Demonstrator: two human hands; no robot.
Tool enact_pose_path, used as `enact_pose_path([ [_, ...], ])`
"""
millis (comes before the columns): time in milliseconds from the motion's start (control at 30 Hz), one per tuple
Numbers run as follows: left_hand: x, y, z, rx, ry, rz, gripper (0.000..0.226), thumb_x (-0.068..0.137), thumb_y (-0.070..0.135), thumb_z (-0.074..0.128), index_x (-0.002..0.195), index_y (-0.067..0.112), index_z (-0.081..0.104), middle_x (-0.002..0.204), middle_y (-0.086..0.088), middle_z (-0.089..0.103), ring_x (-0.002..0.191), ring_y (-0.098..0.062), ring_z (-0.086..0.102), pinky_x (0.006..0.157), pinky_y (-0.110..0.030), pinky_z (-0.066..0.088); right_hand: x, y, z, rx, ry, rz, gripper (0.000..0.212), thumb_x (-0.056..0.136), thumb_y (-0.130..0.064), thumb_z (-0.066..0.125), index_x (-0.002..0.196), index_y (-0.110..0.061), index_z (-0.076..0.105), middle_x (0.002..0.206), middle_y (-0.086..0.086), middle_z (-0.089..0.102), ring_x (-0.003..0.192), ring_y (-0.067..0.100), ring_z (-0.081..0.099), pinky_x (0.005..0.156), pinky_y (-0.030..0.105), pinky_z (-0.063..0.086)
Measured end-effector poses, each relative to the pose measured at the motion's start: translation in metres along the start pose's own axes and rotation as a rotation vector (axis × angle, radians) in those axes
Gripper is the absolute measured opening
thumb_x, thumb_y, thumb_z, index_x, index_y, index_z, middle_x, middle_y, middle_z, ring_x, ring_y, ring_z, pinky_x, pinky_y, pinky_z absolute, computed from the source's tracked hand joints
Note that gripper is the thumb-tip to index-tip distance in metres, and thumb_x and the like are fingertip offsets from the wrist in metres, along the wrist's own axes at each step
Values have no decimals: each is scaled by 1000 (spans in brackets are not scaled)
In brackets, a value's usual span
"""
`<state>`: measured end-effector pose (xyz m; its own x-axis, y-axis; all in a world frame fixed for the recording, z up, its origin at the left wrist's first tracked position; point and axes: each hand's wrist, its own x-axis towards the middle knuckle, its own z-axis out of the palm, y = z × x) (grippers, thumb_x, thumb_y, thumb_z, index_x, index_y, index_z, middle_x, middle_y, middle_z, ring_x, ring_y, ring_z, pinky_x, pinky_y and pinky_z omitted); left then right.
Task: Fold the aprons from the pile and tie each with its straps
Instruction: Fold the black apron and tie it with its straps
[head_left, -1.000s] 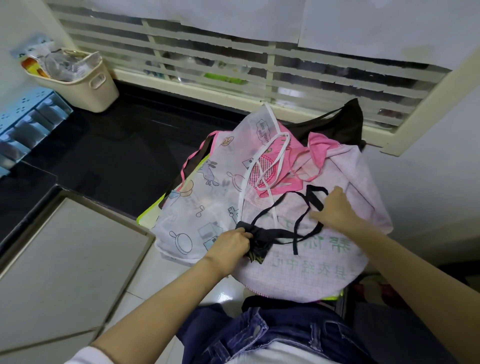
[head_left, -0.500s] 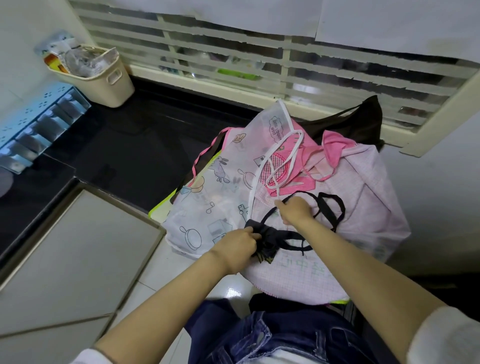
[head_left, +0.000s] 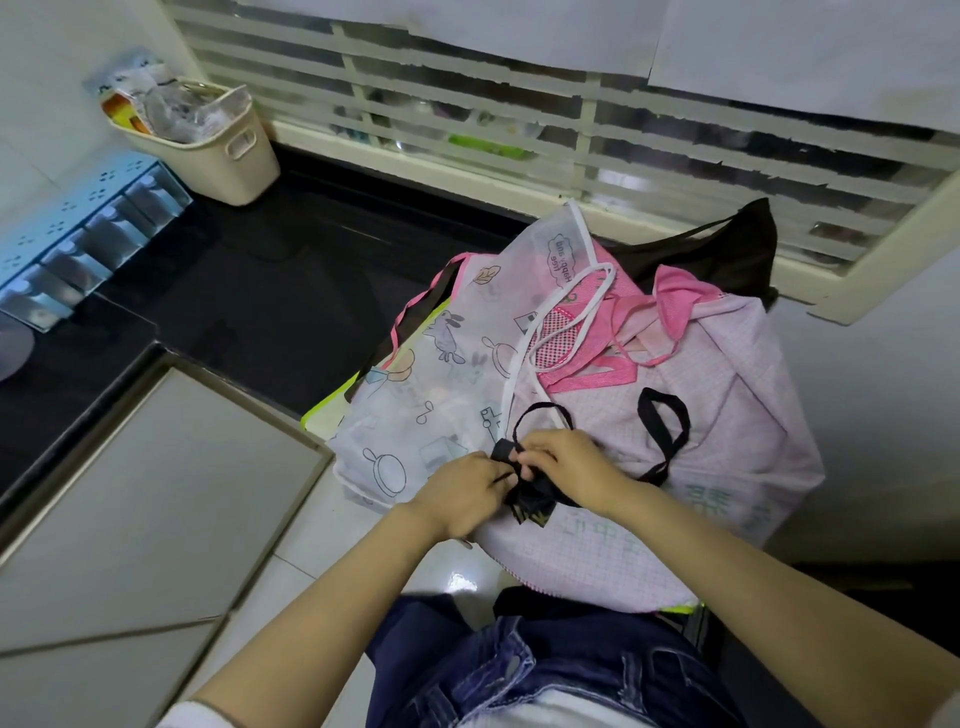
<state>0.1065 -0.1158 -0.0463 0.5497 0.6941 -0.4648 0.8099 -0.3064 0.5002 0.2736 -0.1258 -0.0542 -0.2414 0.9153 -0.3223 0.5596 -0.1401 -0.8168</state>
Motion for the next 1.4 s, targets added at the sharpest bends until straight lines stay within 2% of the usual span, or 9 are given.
enact_pose_path([
  [167,2,3,14,-82,174,-94,25,100,27,38,109,20,60,93,-9,63,91,-22,54,68,-29,32,2,4,9,-33,25,24,10,92,-10,56,88,-9,65,67,-9,63,67,9,60,71,16,48],
  [333,6,5,26,-199,277,-217,17,96,27,46,82,17,46,80,-6,56,77,-22,48,63,-30,29,3,8,15,-25,33,82,19,87,-10,53,77,-17,68,68,-9,67,77,14,66,83,38,52],
  [467,9,6,30,-257,315,-224,17,94,25,50,80,16,46,72,-1,53,77,-21,46,65,-31,34,-1,6,9,60,5,161,17,86,-21,58,86,-21,75,79,-1,72,83,16,66,81,34,52],
  [600,10,9,31,-137,337,-218,23,96,30,46,96,9,55,87,-12,60,84,-27,53,68,-33,38,0,2,10,23,2,146,27,89,-37,59,70,-21,71,48,-13,53,54,2,49,60,24,39],
  [833,10,8,33,-144,340,-185,15,94,29,50,88,15,52,83,-5,51,85,-26,54,65,-30,33,5,6,14,178,94,220,42,92,-17,57,50,-17,53,53,-2,55,53,7,47,61,25,40],
  [933,10,9,33,-150,351,-171,14,94,25,50,93,11,54,84,-4,49,84,-25,52,67,-28,34,6,1,11,366,87,313,29,93,-12,56,65,-11,61,62,-2,56,58,5,49,59,11,41],
  [1067,12,4,34,-249,322,-162,8,93,17,51,86,14,49,75,0,49,75,-21,45,62,-26,28,6,-2,6,600,1,370,17,96,-7,47,89,-5,63,67,1,53,64,7,49,59,8,46],
  [1300,16,4,32,-468,338,-230,12,85,5,55,94,13,57,76,3,60,63,-6,51,58,-8,37,7,4,11,560,59,362,20,96,-4,48,104,5,63,74,7,60,68,8,58,56,7,47],
  [1400,19,5,32,-601,366,-289,16,82,2,56,92,15,53,77,1,62,70,-12,56,66,-17,43,6,6,15,648,94,357,22,95,-3,49,111,8,61,85,14,62,69,9,58,63,9,52],
])
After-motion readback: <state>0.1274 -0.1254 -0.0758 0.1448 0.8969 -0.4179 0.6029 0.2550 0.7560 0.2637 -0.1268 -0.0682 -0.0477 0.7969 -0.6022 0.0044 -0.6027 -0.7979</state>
